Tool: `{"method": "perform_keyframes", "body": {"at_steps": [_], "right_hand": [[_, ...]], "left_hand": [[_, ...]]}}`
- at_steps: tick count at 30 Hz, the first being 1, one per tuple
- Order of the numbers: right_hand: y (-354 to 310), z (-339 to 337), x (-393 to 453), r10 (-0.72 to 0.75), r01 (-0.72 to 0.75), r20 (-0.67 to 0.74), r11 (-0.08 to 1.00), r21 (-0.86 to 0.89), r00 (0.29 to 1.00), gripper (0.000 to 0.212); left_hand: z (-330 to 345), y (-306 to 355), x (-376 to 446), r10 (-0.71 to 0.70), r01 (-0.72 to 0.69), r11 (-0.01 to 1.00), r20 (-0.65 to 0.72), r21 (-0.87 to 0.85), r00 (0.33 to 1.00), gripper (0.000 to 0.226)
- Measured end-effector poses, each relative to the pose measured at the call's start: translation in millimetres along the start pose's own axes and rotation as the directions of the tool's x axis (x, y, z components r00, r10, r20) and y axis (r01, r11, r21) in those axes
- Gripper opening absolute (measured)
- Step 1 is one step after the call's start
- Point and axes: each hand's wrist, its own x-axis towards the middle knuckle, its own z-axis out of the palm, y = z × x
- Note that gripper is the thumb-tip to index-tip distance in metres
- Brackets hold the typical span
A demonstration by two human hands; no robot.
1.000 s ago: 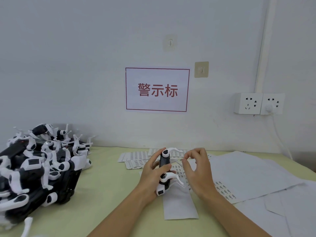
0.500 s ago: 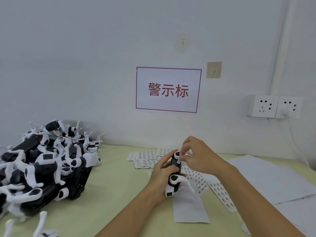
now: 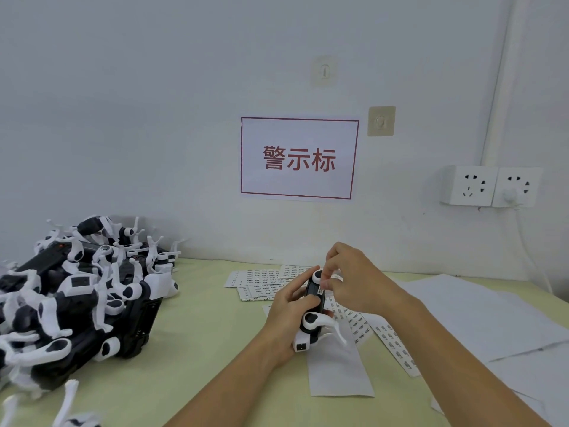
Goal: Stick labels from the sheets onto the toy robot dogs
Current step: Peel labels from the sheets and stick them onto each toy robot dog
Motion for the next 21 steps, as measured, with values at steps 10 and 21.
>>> {"method": "perform_keyframes", "body": {"at_steps": [10,21], "right_hand": [[4.5,4.1,1.8,-0.021,0.021,-0.038,1.0,0.004,0.999,0.022],[7.1,3.8,4.0,-0.045,0.043,-0.046,0.999,-0.023,0.998,0.027]], "left_hand": [[0.0,0.3,-1.0,0.015,-0.016,1.0,0.01,0.012,1.0,0.057],[2.5,1.0,-3.0,0.035,-0.034,0.998,-0.016,0.048,0.999,0.057]]}}
